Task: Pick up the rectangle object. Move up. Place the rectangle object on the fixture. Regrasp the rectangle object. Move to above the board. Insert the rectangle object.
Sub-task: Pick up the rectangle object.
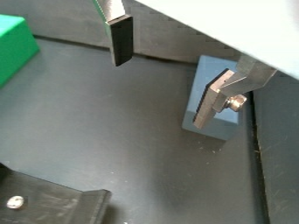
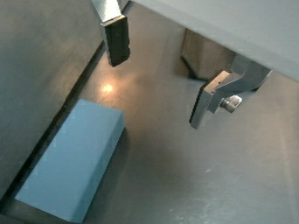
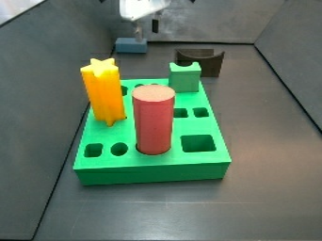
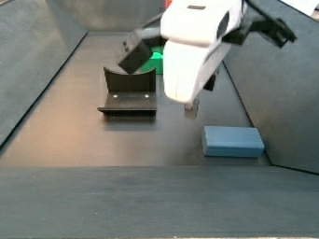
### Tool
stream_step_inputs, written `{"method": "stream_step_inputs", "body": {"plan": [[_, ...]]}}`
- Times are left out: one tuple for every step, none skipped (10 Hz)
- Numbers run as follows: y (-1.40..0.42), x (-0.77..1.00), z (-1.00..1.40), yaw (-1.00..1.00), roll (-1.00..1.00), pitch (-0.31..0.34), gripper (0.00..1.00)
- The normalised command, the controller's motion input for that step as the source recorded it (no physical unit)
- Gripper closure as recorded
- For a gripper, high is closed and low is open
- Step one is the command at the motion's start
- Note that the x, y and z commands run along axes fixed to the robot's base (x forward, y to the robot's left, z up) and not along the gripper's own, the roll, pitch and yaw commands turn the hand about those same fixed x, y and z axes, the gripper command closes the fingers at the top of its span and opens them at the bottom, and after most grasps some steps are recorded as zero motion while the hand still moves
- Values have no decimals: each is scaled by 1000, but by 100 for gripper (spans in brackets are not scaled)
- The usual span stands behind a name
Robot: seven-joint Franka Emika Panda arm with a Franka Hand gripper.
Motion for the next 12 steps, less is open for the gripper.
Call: {"method": "stream_step_inputs", "body": {"plan": [[243, -46, -280, 954, 0, 0, 0], [446, -71, -109, 774, 0, 0, 0], [611, -109, 0, 623, 0, 14, 0], [677, -129, 0, 560, 0, 20, 0], [674, -129, 0, 563, 0, 17, 0], [660, -140, -23, 589, 0, 0, 0], [611, -169, -134, 657, 0, 0, 0], [449, 0, -97, 537, -59, 0, 0], [43, 60, -69, 397, -89, 0, 0], [-31, 63, -60, 360, -103, 0, 0], [-297, 0, -100, 306, -14, -31, 0], [-214, -51, -149, 237, -39, -60, 0]]}}
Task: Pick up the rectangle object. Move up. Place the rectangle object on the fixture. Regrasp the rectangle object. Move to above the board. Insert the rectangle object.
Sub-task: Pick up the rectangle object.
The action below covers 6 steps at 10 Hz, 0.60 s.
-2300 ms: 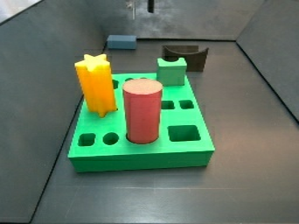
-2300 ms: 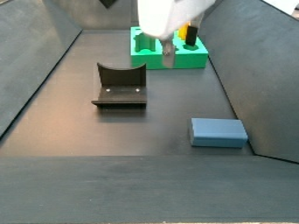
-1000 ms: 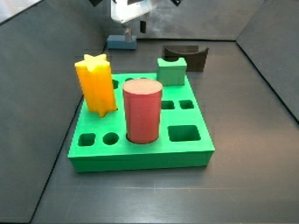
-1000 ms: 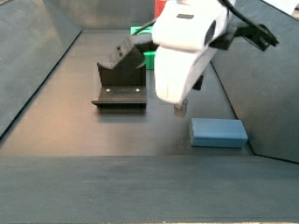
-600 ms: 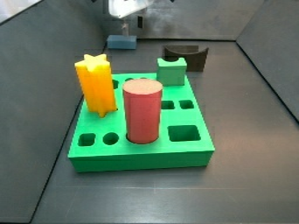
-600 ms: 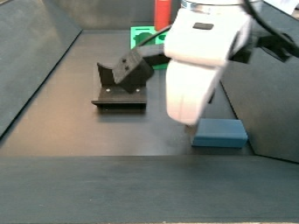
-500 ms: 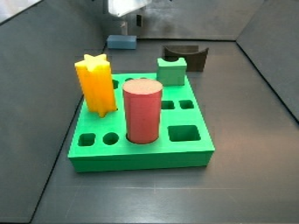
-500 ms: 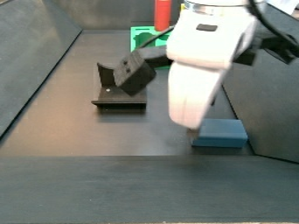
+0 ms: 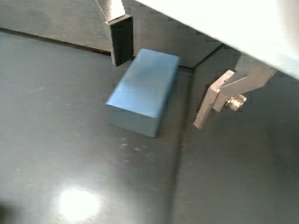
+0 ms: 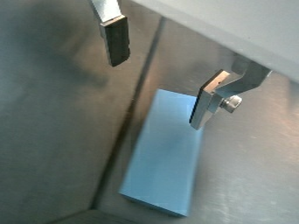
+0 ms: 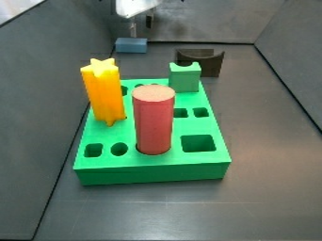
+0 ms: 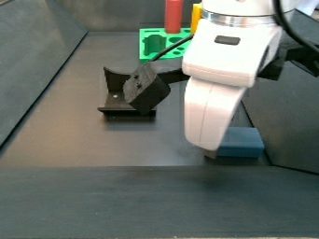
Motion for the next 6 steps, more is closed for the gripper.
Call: {"method": "stream_step_inputs", "body": {"plan": [[-126, -137, -180, 303, -80, -99, 0], [103, 0, 0, 166, -34, 0, 0], [14, -54, -409, 326, -39, -43, 0], [-74, -14, -486, 369, -64, -60, 0], [-140, -46, -351, 300, -111, -83, 0], [0, -31, -63, 197, -36, -37, 0]]}}
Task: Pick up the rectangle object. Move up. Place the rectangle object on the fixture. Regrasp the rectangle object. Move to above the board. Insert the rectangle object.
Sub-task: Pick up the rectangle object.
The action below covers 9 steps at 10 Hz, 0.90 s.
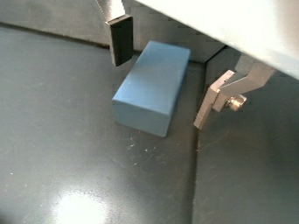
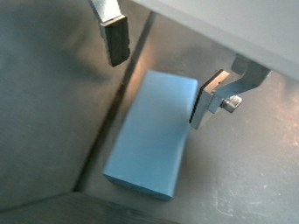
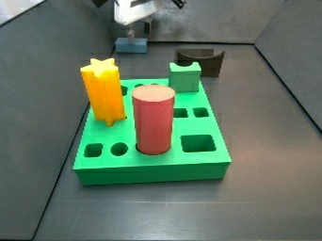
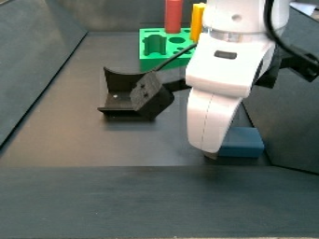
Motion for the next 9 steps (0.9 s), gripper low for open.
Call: {"method": "stream_step_inputs", "body": {"plan": [[0, -89, -100, 283, 0, -20, 0], [109, -154, -251, 377, 0, -26, 0], [77, -269, -803, 554, 74, -56, 0], [17, -280, -1000, 557, 69, -76, 0], [0, -117, -1000, 406, 0, -61, 0], [0, -271, -749, 246, 64, -89, 0], [0, 0, 0, 0, 0, 0, 0], [0, 0, 0, 0, 0, 0, 100], [0, 0, 0, 0, 0, 0, 100]]}}
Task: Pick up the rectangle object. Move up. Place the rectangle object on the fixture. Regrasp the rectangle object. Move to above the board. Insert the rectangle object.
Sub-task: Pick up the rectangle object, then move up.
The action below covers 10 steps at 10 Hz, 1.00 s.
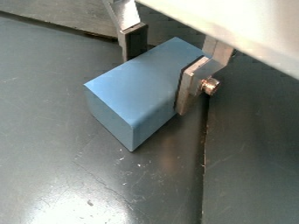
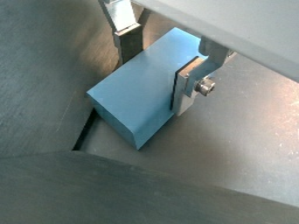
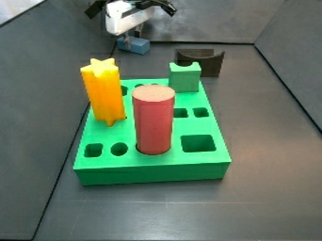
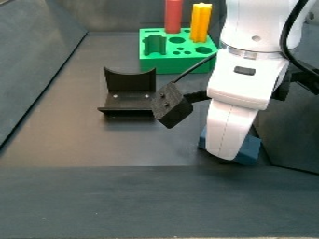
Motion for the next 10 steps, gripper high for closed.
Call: {"method": "stream_step_inputs", "body": {"plan": [[0, 0, 0, 0, 0, 0, 100], [0, 0, 0, 0, 0, 0, 100], [0, 0, 0, 0, 0, 0, 100], [0, 0, 0, 0, 0, 0, 100], [0, 0, 0, 0, 0, 0, 100], [0, 0, 0, 0, 0, 0, 100], [0, 0, 0, 0, 0, 0, 100], [0, 0, 0, 0, 0, 0, 100], [0, 0, 0, 0, 0, 0, 100], [0, 0, 833, 0, 0, 0, 100]]}}
